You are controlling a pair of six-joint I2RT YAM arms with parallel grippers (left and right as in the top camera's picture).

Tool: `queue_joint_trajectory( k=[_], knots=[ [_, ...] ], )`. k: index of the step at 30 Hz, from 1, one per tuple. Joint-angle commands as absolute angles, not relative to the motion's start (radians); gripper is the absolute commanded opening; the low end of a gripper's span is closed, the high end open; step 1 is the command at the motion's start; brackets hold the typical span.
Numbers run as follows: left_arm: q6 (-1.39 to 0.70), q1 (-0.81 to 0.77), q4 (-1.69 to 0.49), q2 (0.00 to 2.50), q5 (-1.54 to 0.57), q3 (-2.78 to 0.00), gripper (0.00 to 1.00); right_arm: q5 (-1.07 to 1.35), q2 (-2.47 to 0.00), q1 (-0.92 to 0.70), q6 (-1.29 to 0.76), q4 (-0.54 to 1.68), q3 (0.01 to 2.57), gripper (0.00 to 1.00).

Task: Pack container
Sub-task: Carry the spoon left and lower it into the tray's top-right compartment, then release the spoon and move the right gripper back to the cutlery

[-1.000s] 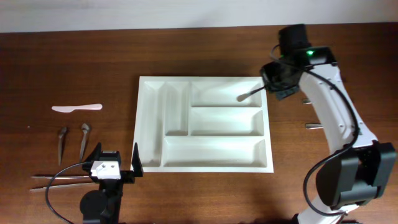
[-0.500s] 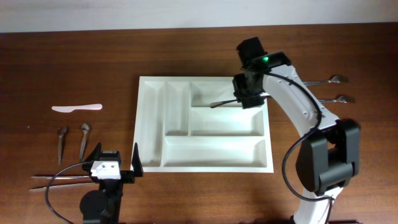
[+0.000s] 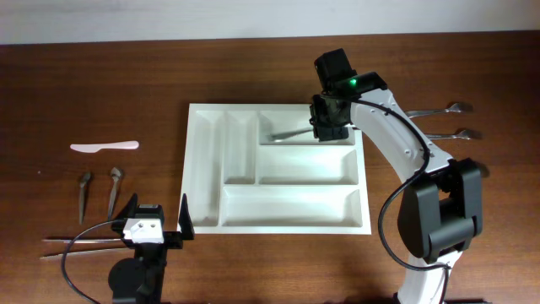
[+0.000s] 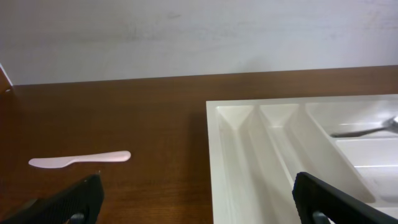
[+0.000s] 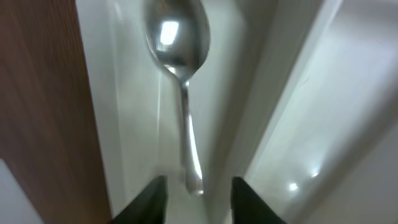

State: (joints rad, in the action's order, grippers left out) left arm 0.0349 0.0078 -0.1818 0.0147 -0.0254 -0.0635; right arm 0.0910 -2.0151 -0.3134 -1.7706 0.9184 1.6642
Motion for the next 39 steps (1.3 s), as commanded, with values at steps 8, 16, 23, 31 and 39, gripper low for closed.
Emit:
queue_joint_trajectory(
  k=[8, 16, 23, 31, 39],
  knots=[
    [0.05, 0.012, -0.178, 0.005, -0.019, -0.053, 0.99, 0.043, -2.0, -0.16, -1.329, 0.896, 1.782, 0.99],
    [0.05, 0.012, -0.178, 0.005, -0.019, -0.053, 0.99, 0.04, -1.996, 0.194, -0.958, 1.287, 1.993, 0.99],
    [0.05, 0.012, -0.178, 0.005, -0.019, -0.053, 0.99, 0.039, -2.011, 0.445, -0.94, 1.414, 1.921, 0.99],
    [0.05, 0.012, -0.178, 0.005, -0.019, -0.053, 0.99, -0.036, -2.011, 0.504, -0.826, 1.226, 1.681, 0.99],
    [0.05, 0.012, -0.178, 0.005, -0.019, -0.053, 0.99, -0.037, -2.019, 0.53, -0.819, 1.074, 1.519, 0.99]
  ],
)
